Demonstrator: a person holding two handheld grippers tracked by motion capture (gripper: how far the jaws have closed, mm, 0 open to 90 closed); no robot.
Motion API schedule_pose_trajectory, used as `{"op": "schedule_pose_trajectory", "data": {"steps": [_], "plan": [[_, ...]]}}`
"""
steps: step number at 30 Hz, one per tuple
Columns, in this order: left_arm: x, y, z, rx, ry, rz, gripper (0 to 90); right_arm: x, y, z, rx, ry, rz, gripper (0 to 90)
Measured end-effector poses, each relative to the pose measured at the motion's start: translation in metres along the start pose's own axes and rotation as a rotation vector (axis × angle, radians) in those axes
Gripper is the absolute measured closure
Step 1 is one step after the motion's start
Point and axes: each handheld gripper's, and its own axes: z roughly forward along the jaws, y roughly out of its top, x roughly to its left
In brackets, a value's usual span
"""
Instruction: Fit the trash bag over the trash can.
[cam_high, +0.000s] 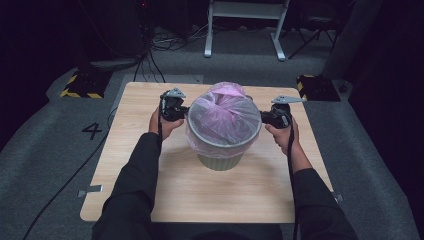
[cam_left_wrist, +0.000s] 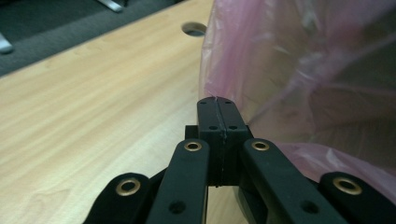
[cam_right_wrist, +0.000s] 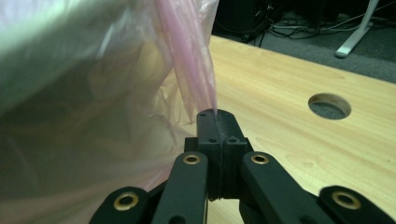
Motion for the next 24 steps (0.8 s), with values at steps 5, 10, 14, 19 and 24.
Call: {"op": "schedule_pose_trajectory", "data": {"steps": [5, 10, 14, 19, 24], "plan": [[0.0, -0.008, 0.008, 0.056, -0.012, -0.009, 90.0, -0.003, -0.009, 0.005, 0.055, -0.003, 0.011, 90.0], [-0.002, -0.018, 0.004, 0.039, 0.003, -0.008, 90.0, -0.005, -0.018, 0.005, 0.075, 0.003, 0.02, 90.0], [-0.004, -0.028, -0.019, -0.033, 0.049, -0.001, 80.0, -0.008, -0.023, -0.016, 0.015, -0.018, -0.024, 78.5], [-0.012, -0.045, -0.054, -0.1, 0.035, 0.027, 60.3, -0.011, -0.031, -0.049, -0.058, -0.01, -0.089, 62.2], [-0.02, -0.055, -0.077, -0.101, 0.072, 0.037, 36.2, -0.005, -0.035, -0.069, -0.072, -0.007, -0.175, 51.9]]}}
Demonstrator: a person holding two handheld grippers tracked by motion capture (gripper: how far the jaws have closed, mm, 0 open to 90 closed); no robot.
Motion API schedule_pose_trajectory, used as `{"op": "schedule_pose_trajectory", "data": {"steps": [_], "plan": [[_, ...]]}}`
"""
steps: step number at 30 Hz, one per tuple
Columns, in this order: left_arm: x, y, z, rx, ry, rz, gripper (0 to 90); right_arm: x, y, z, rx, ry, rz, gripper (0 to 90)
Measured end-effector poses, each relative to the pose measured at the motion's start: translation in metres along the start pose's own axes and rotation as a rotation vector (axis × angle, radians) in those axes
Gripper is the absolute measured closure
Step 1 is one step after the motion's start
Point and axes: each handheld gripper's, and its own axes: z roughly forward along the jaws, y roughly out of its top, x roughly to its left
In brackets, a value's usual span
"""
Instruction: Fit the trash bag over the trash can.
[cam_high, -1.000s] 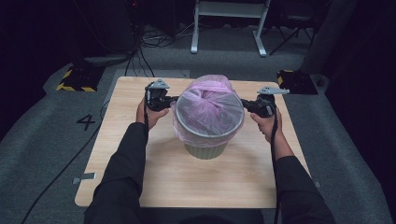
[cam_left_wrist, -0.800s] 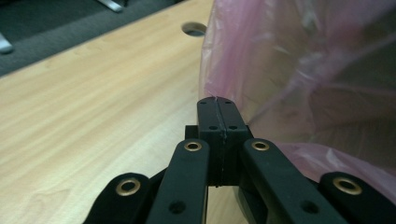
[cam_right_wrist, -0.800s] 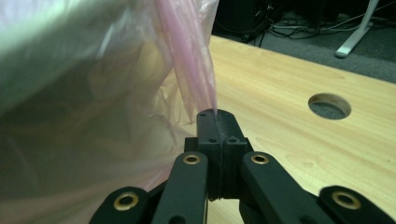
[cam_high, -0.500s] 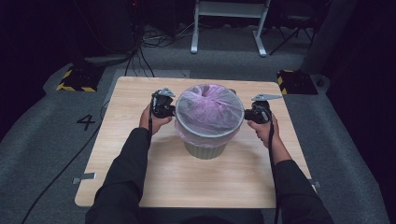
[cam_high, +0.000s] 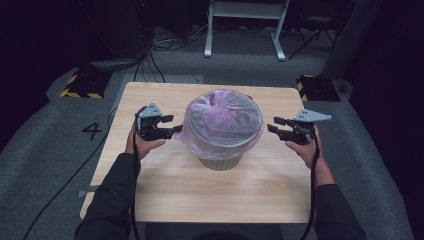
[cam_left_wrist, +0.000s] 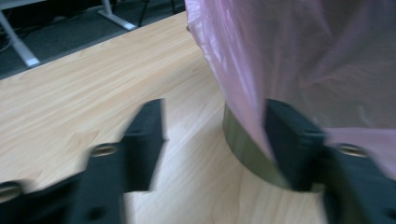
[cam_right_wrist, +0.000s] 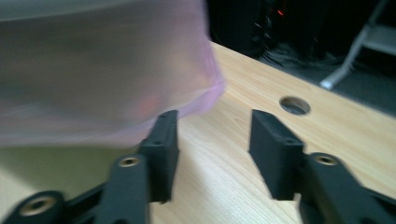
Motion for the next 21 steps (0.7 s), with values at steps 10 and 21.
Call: {"op": "schedule_pose_trajectory", "data": {"steps": [10, 21], "plan": [[-0.03, -0.014, -0.037, -0.073, 0.006, 0.073, 20.8, 0.05, 0.004, -0.01, 0.004, 0.132, -0.247, 28.0], [-0.09, -0.019, -0.026, -0.044, -0.119, 0.167, 16.9, 0.06, 0.008, 0.005, 0.079, 0.02, -0.369, 24.4]]}}
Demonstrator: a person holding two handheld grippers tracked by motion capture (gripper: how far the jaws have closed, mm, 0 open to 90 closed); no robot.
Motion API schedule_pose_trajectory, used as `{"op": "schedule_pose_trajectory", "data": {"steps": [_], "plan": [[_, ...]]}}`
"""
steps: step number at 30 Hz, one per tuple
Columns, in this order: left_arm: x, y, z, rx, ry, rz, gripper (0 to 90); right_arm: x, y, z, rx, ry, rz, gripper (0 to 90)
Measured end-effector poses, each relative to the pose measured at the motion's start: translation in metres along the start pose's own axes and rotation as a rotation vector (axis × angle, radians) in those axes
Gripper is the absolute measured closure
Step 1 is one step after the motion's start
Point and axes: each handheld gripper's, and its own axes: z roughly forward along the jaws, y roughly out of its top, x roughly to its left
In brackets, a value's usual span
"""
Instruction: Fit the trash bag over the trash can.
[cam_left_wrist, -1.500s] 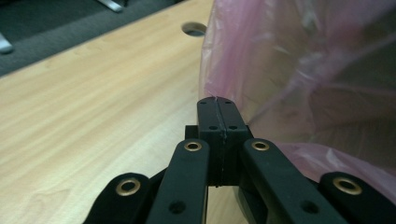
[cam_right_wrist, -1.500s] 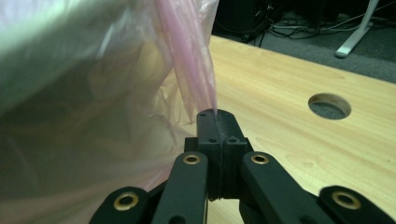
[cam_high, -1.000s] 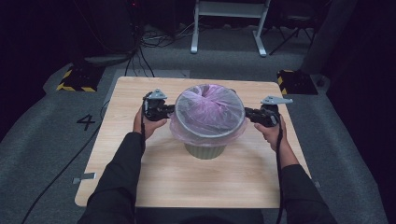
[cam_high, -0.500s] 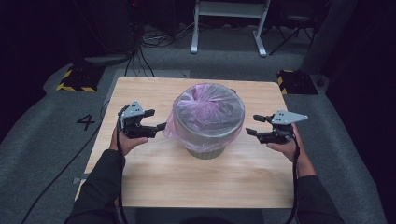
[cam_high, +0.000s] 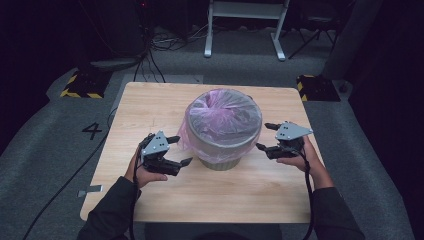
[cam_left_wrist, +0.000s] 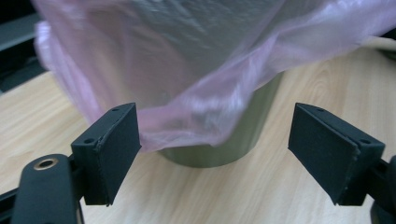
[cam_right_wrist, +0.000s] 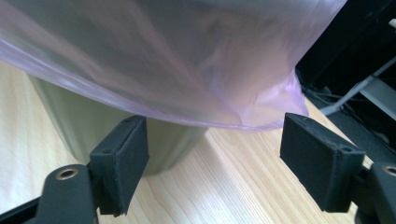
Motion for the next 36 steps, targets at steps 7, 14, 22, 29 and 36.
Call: {"op": "schedule_pose_trajectory", "data": {"steps": [7, 14, 22, 29, 36], "plan": [[-0.005, 0.005, 0.019, 0.028, 0.067, 0.051, 29.6, -0.001, 0.002, 0.006, -0.033, -0.062, -0.027, 34.1], [-0.002, 0.005, 0.024, 0.019, 0.002, 0.085, 77.7, 0.019, 0.009, 0.001, -0.06, 0.004, -0.23, 80.7], [-0.005, -0.004, 0.023, 0.085, -0.039, 0.127, 89.9, 0.035, -0.003, -0.003, 0.02, 0.111, -0.31, 90.0], [-0.005, -0.013, 0.029, 0.136, -0.032, 0.138, 89.8, 0.035, -0.017, -0.003, 0.03, 0.097, -0.252, 90.0], [0.001, -0.032, 0.041, 0.223, -0.028, 0.121, 89.8, 0.037, -0.038, 0.004, 0.086, 0.099, -0.199, 90.0]]}}
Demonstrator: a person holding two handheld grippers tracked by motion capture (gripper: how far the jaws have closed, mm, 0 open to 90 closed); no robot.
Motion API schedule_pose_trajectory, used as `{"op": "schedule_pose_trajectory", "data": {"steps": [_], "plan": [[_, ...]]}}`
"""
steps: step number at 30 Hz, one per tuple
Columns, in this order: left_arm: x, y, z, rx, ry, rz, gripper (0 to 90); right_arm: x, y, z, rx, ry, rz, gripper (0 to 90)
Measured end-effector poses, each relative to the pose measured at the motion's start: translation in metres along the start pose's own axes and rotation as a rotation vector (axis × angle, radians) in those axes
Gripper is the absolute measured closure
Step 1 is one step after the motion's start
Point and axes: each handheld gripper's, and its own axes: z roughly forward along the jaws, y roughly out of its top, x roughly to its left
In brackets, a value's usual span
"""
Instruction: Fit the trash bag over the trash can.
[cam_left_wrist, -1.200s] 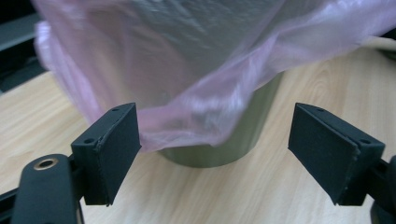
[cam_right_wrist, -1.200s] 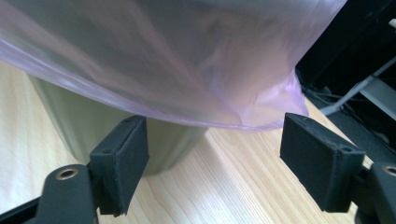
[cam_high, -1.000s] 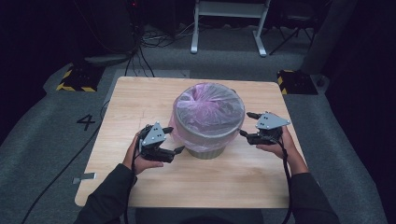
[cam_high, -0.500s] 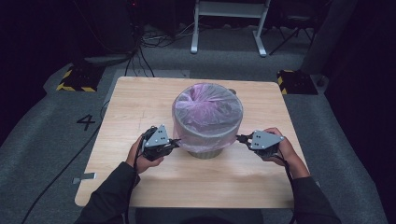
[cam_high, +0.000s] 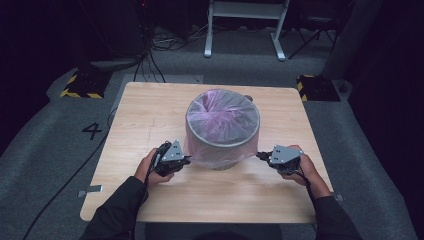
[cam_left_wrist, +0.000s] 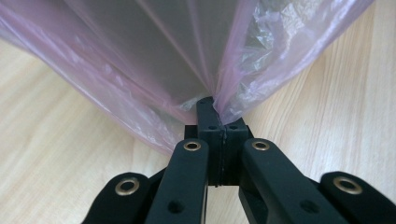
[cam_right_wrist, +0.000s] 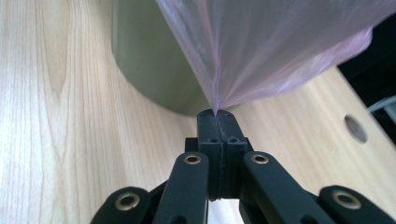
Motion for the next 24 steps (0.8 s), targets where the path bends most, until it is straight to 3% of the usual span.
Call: {"op": "schedule_pose_trajectory", "data": {"steps": [6, 11, 13, 15, 16, 18, 21, 22, 24], "plan": [[0.004, -0.013, 0.01, 0.047, -0.026, -0.022, 89.8, 0.002, -0.018, 0.009, 0.071, 0.03, 0.041, 90.0], [0.003, -0.017, 0.017, 0.053, -0.02, -0.036, 87.8, 0.003, -0.028, 0.012, 0.078, 0.045, 0.09, 90.0], [0.003, -0.017, 0.019, 0.056, -0.003, -0.047, 73.4, 0.003, -0.031, 0.011, 0.07, 0.042, 0.117, 90.0], [0.002, -0.018, 0.018, 0.053, 0.031, -0.088, 49.7, 0.001, -0.033, 0.007, 0.047, 0.04, 0.15, 90.0], [0.002, -0.018, 0.016, 0.04, 0.038, -0.106, 36.6, 0.0, -0.034, 0.005, 0.035, 0.025, 0.179, 84.2], [-0.001, -0.018, 0.006, -0.008, 0.047, -0.128, 23.2, -0.003, -0.036, 0.0, 0.005, 0.036, 0.221, 76.6], [-0.009, -0.015, -0.011, -0.082, 0.076, -0.14, 19.2, -0.007, -0.037, -0.008, -0.017, 0.014, 0.306, 63.2], [-0.013, -0.014, -0.018, -0.119, 0.08, -0.149, 18.8, -0.009, -0.037, -0.01, -0.036, 0.022, 0.329, 56.8], [-0.018, -0.015, -0.027, -0.148, 0.096, -0.155, 18.2, -0.013, -0.037, -0.015, -0.043, 0.0, 0.4, 42.7]]}}
